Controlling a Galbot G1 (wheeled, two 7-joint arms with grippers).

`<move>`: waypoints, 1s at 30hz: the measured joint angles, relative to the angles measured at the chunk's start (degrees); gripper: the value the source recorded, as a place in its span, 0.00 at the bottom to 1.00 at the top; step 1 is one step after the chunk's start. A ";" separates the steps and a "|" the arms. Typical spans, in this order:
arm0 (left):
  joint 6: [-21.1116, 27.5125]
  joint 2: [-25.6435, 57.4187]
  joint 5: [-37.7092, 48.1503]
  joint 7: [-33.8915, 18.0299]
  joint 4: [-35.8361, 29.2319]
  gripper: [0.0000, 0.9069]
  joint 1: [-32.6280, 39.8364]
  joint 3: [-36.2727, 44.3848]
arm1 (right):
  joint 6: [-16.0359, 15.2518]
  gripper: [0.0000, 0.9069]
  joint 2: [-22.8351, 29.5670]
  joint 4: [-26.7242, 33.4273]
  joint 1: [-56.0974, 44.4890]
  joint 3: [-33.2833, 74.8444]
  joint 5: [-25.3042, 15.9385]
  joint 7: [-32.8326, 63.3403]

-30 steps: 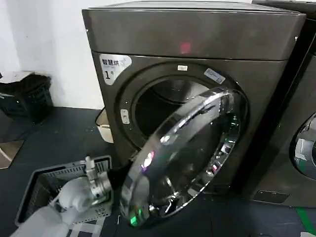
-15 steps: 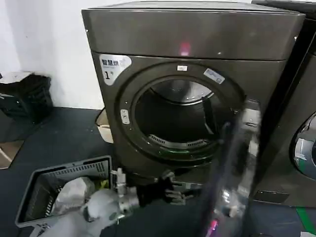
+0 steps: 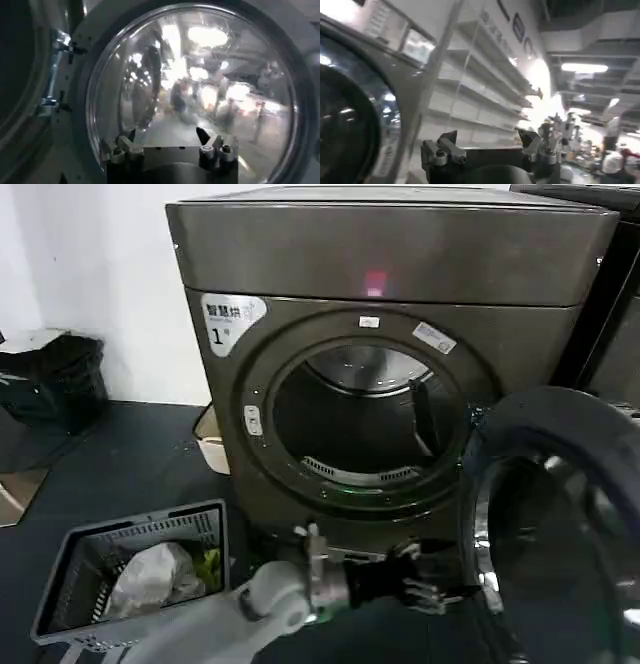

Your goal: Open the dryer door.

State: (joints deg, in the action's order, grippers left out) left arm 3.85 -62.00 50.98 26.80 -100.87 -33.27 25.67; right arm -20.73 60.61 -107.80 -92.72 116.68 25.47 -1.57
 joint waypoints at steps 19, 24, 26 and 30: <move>-2.80 -15.30 -1.10 -5.41 14.38 1.00 10.70 6.51 | 7.48 1.00 -1.62 4.77 -2.11 8.84 4.58 0.11; -3.30 -18.30 -1.08 -5.45 17.75 1.00 12.42 6.93 | 8.74 1.00 -1.58 5.53 -2.29 9.50 4.64 -0.53; -3.50 -19.29 -1.15 -5.52 18.49 1.00 12.31 6.86 | 9.15 1.00 -1.44 5.65 -2.36 9.49 4.64 -0.55; -4.11 -19.73 -1.24 -5.41 18.96 1.00 12.08 6.76 | 9.35 1.00 -1.48 5.84 -2.26 9.37 4.63 -0.69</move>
State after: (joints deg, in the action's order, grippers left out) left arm -0.26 -81.74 49.74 21.39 -81.91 -21.19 32.44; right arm -11.39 59.13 -101.96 -94.99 126.05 30.11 -2.26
